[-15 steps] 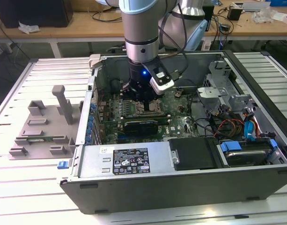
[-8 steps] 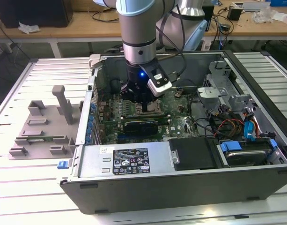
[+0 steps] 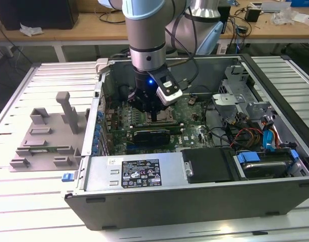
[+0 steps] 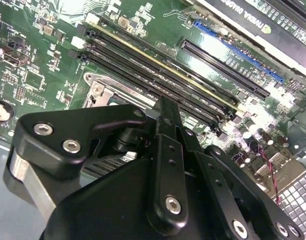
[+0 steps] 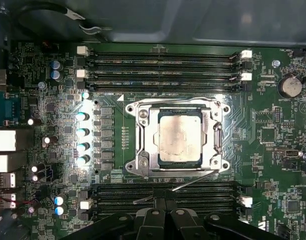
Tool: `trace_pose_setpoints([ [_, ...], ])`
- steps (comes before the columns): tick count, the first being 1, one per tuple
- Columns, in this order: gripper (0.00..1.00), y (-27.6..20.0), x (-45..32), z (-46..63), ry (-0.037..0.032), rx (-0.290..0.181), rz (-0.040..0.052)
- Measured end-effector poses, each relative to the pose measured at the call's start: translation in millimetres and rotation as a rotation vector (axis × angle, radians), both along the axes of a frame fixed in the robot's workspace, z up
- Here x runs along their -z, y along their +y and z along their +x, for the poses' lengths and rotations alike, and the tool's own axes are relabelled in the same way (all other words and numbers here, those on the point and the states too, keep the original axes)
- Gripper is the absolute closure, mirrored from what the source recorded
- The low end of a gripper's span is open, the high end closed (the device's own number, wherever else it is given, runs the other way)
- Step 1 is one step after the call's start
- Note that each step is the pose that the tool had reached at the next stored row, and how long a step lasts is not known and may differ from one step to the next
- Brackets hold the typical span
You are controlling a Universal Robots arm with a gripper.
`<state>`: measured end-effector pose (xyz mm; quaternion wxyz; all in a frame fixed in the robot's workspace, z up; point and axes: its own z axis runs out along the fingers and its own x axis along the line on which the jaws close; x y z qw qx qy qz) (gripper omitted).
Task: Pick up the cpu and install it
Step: 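Install the second cpu locking lever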
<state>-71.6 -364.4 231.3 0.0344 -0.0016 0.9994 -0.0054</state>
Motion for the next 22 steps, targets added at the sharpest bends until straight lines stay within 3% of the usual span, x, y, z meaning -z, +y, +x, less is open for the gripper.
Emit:
trace_pose_setpoints([
  [7, 0.89, -2.3, 4.3, -3.1, -0.0007, 0.000, 0.0003],
  [10, 0.89, -5.4, 5.6, -7.5, -0.0019, 0.000, 0.0021],
  [12, 0.89, -8.2, 6.6, -11.2, -0.0039, 0.000, 0.0210],
  [13, 0.89, -9.6, 6.6, -12.6, -0.0056, 0.000, 0.0448],
  [14, 0.89, -10.4, 6.6, -12.8, -0.0056, 0.000, 0.0607],
  [18, 0.89, -10.4, 6.0, -12.8, -0.0059, 0.000, 0.0667],
  [22, 0.89, -10.5, -2.8, -12.8, -0.0057, 0.000, 0.0666],
])
